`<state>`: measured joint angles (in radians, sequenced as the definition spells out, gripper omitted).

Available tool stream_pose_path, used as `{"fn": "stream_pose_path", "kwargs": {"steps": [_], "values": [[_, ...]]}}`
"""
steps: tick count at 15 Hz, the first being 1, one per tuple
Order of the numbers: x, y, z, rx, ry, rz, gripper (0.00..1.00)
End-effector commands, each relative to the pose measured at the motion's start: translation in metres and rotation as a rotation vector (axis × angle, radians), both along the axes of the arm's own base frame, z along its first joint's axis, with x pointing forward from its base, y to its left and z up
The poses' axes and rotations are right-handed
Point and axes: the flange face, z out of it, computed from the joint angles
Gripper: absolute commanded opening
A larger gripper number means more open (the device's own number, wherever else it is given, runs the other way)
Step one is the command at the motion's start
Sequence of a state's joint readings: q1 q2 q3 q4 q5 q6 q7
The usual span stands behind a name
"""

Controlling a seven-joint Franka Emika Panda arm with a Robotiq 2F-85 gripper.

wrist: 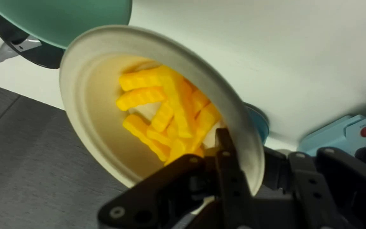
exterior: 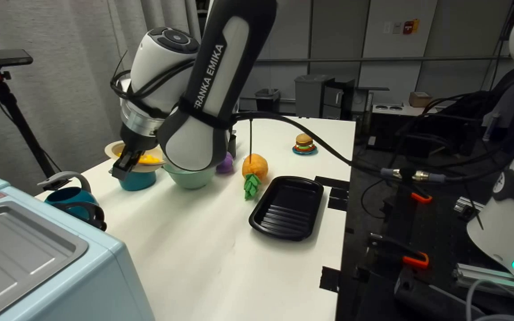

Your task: Pick the plate then pour the potatoes fries into the bowl

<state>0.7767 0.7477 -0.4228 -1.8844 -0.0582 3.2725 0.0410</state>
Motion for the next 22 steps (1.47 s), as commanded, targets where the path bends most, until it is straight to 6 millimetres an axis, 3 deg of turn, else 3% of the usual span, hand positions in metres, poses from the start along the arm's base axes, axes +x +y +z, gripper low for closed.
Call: {"fn": "stream_pose_path", "kwargs": {"steps": [1,7,12,13,18,22], "values": [[0.007,0.002,-0.007,0.032,0.004,-0.080,0.01],[0.007,-0.002,-0.014,0.079,0.000,-0.193,0.01],[0.006,0.001,-0.017,0.081,-0.008,-0.189,0.01],[0.031,-0.023,0.004,0.082,0.014,-0.170,0.01],[0.067,-0.051,0.017,0.102,-0.002,-0.206,0.01],[0.081,-0.071,0.026,0.122,0.045,-0.242,0.01]]}}
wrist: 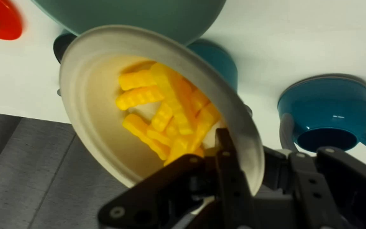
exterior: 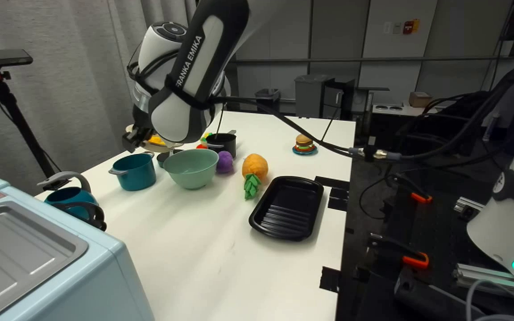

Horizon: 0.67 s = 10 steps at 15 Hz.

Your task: Pick the plate then pour the potatoes fries into the bowl

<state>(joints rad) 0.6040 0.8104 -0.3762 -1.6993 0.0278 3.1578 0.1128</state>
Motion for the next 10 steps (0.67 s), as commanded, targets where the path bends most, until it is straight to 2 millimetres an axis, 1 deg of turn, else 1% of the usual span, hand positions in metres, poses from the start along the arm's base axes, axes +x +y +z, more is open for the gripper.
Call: {"fn": "stream_pose_path", "kwargs": {"steps": [1,4,5,6,7,10], "values": [[0.014,-0.011,0.015,0.026,0.047,-0.008,0.01],[0.018,-0.024,0.026,0.059,0.085,-0.036,0.01],[0.004,-0.008,0.009,0.071,0.104,-0.043,0.01],[0.004,-0.010,0.012,0.078,0.115,-0.045,0.01],[0.002,-0.009,0.010,0.082,0.128,-0.046,0.01],[-0.003,0.000,0.004,0.091,0.166,-0.037,0.01]]}}
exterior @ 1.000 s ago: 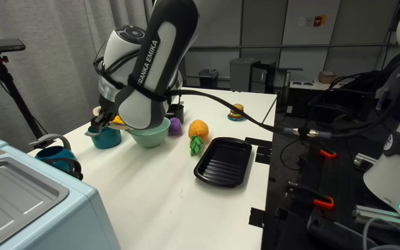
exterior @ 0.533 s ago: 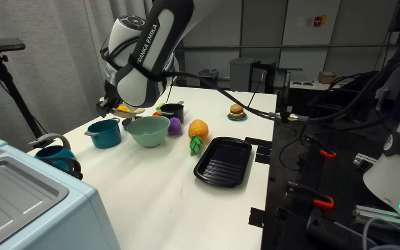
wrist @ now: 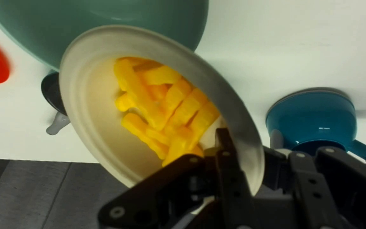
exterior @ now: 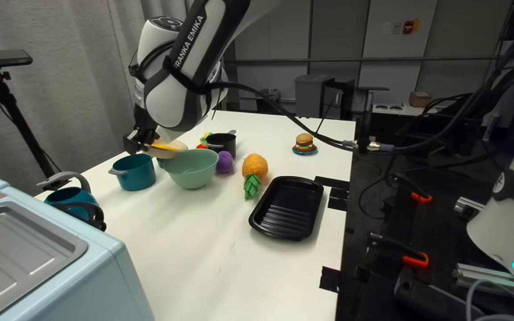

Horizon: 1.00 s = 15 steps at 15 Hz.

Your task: Pick the plate then pour the potatoes fries into the bowl

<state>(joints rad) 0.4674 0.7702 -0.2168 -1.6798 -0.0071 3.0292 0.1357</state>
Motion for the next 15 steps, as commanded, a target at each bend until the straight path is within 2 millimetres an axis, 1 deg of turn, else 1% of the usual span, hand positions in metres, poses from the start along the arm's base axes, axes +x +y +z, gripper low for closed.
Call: {"fn": "stream_pose_path", "kwargs": {"steps": [1,6,15], "values": [[-0.0072,0.0050,0.0028,0.019,0.046,0.000,0.01],[-0.0102,0.0090,0.0004,0.046,0.064,-0.030,0.01],[-0.0160,0.0145,-0.0045,0.107,0.150,-0.128,0.01]]}}
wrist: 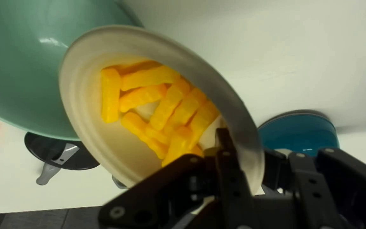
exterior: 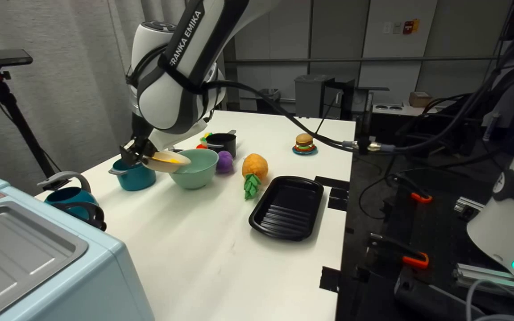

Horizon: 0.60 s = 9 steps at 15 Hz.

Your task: Pick the plate then pour the potatoes fries into the bowl

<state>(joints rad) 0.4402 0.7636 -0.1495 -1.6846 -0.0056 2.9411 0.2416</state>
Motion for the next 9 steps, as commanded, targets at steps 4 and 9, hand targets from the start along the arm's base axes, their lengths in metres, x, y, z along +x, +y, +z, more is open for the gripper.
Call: {"fn": "stream_pose_path", "kwargs": {"steps": [4,9], "values": [[-0.0085,0.0013,0.0098,0.083,0.092,-0.144,0.01],[-0.0102,0.0058,0.0108,0.142,0.121,-0.244,0.01]]}}
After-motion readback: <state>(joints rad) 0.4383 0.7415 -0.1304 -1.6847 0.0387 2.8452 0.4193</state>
